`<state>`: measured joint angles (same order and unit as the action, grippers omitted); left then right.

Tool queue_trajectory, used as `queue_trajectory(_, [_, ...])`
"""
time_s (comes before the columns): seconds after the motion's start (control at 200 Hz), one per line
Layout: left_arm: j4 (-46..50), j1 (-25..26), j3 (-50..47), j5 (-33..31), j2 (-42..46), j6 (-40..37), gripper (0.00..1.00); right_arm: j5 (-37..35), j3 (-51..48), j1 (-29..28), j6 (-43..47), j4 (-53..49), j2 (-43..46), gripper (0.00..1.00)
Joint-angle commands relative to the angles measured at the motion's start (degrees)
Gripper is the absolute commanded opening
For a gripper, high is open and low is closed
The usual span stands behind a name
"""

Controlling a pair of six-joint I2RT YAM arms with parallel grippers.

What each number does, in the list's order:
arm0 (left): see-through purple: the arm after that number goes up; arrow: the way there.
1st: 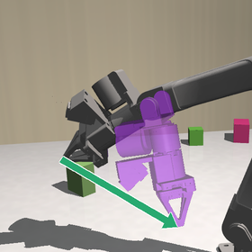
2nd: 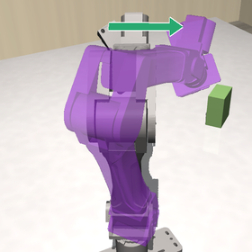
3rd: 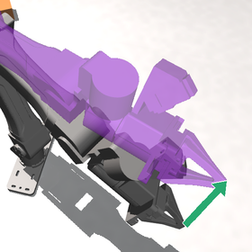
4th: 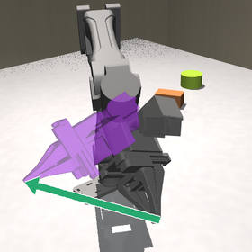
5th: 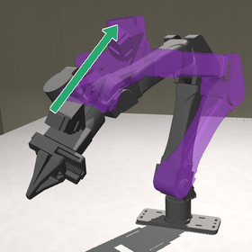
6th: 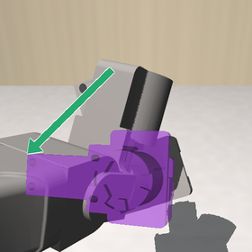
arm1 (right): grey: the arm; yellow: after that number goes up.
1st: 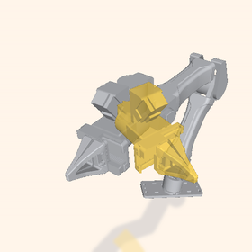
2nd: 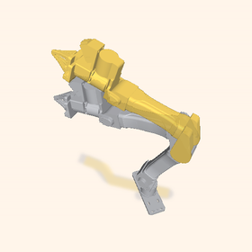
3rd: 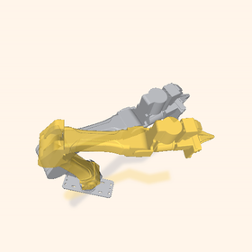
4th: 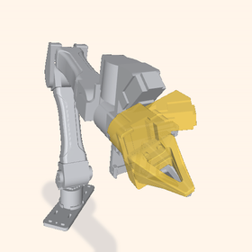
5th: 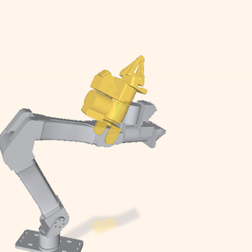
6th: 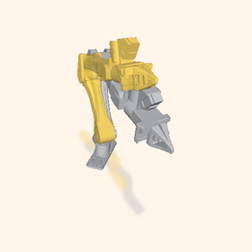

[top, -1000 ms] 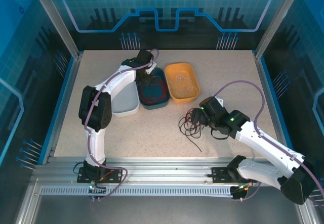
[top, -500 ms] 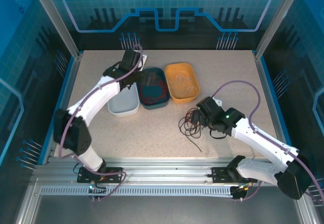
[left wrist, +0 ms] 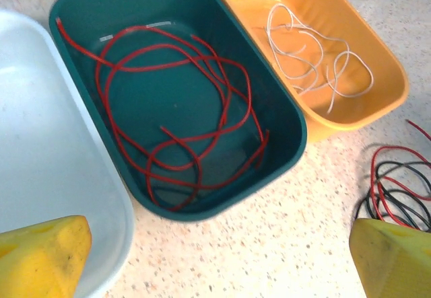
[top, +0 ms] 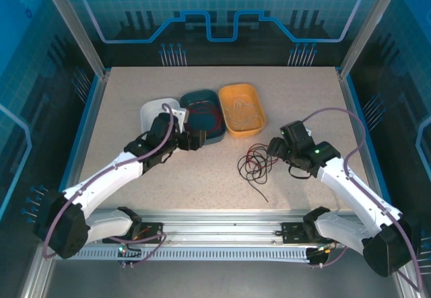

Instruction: Untangle the cables

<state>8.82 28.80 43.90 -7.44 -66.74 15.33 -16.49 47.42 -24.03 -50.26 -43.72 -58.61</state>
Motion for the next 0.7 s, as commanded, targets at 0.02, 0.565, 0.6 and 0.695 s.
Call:
queue_trajectory(0.02, [-5.8, 0.4, -4.3, 2.1, 3.9, 5.3, 0.99, 4.5, -2.7, 5.5, 1.0, -1.5, 0.9, 0.77])
queue_trajectory(0.565, [-7.5, 0.4, -5.6, 2.8, 2.4, 6.4, 0.99, 15.4, -5.6, 11.7, 1.3, 9.7, -15.7, 0.47])
queue_trajectory(0.6, [-7.4, 0.5, -5.5, 2.7, 2.5, 6.4, 0.99, 16.0, -5.0, 11.7, 1.5, 10.3, -17.2, 0.45])
queue_trajectory(0.695, [-6.9, 0.4, -5.4, 2.7, 2.4, 6.5, 0.99, 17.7, -3.6, 11.6, 2.0, 11.8, -20.8, 0.41])
